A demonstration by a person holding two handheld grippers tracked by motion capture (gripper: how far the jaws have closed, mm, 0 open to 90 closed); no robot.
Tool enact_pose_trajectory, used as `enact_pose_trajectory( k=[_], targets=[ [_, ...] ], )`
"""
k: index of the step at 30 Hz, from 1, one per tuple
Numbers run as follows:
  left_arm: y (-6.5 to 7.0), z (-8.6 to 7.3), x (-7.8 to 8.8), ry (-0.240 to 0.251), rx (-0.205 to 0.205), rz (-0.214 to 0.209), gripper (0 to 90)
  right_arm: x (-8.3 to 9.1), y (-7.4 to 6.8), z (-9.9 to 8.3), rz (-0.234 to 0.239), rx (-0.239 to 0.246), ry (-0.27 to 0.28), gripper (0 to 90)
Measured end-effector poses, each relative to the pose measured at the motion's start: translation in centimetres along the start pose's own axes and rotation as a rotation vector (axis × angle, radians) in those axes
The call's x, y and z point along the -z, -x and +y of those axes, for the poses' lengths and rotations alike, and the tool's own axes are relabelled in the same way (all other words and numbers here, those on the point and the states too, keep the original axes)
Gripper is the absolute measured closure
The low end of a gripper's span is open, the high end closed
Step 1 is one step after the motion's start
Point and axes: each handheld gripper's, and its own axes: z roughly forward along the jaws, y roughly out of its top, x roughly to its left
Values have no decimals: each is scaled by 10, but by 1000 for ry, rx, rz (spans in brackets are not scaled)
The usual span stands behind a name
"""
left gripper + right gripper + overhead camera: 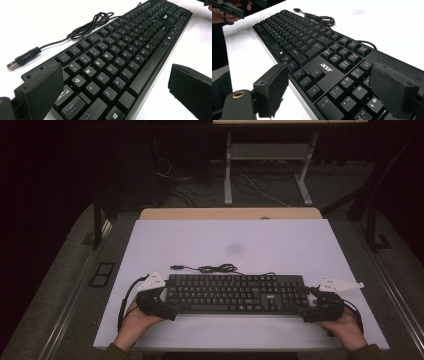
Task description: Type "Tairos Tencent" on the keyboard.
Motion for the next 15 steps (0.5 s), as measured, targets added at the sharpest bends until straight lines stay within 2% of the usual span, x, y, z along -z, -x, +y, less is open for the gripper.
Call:
enact_pose_trajectory(
  k=[9,15],
  targets=[
    [0,2,-1,9,0,-6,0,-3,1,2,3,8,9,157],
    [0,3,-2,20,6,-5,0,-8,1,5,28,8,20,157]
  ],
)
